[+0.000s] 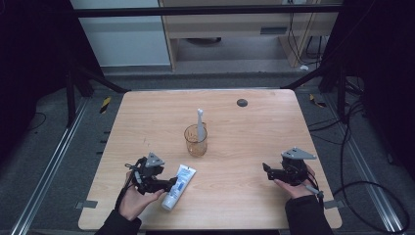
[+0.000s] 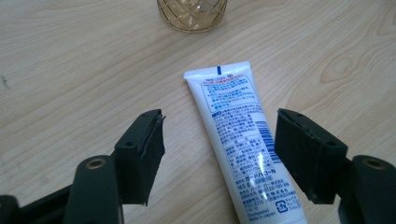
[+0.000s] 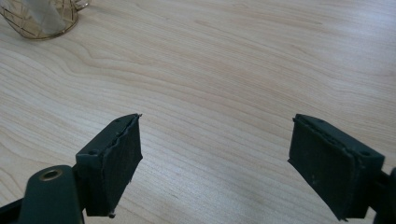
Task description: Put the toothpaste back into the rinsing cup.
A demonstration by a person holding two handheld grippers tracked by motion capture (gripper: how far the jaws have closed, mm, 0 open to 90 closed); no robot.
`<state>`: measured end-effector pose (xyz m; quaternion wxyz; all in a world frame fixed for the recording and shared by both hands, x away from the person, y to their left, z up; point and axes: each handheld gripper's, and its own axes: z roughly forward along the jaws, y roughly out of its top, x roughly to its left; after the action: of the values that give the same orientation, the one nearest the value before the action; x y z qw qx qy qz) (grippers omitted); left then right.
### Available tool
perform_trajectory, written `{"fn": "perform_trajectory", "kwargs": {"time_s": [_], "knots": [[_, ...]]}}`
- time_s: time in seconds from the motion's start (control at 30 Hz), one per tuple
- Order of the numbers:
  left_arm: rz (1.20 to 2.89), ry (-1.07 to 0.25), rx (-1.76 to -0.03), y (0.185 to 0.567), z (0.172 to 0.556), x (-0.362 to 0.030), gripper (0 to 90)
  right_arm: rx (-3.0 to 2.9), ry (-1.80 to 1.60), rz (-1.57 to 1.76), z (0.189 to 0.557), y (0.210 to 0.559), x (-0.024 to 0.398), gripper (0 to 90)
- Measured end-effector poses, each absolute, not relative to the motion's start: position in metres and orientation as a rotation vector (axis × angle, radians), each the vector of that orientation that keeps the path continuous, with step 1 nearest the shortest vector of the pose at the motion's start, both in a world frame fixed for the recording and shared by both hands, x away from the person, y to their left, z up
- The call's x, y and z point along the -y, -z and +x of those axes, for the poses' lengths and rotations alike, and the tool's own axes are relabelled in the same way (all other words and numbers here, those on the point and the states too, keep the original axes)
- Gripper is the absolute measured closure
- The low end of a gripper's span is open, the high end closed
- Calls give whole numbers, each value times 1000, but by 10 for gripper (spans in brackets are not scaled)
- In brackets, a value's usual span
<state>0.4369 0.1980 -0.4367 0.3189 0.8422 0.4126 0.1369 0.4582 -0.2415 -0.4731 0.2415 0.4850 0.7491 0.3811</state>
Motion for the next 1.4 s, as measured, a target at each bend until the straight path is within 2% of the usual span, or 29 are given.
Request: {"fn": "perform_trajectory", "kwargs": {"time_s": [0.27, 0.6, 1.4], "knots": [[2234, -358, -1083, 435, 432, -194, 290, -2057, -1037, 1323, 459, 473, 242, 169], [2261, -323, -1109, 438, 430, -190, 294, -2068, -1035, 1322, 459, 475, 239, 170], [2348, -264, -1117, 445, 431, -177, 381, -2089, -1015, 1310, 460, 475, 236, 170]]}}
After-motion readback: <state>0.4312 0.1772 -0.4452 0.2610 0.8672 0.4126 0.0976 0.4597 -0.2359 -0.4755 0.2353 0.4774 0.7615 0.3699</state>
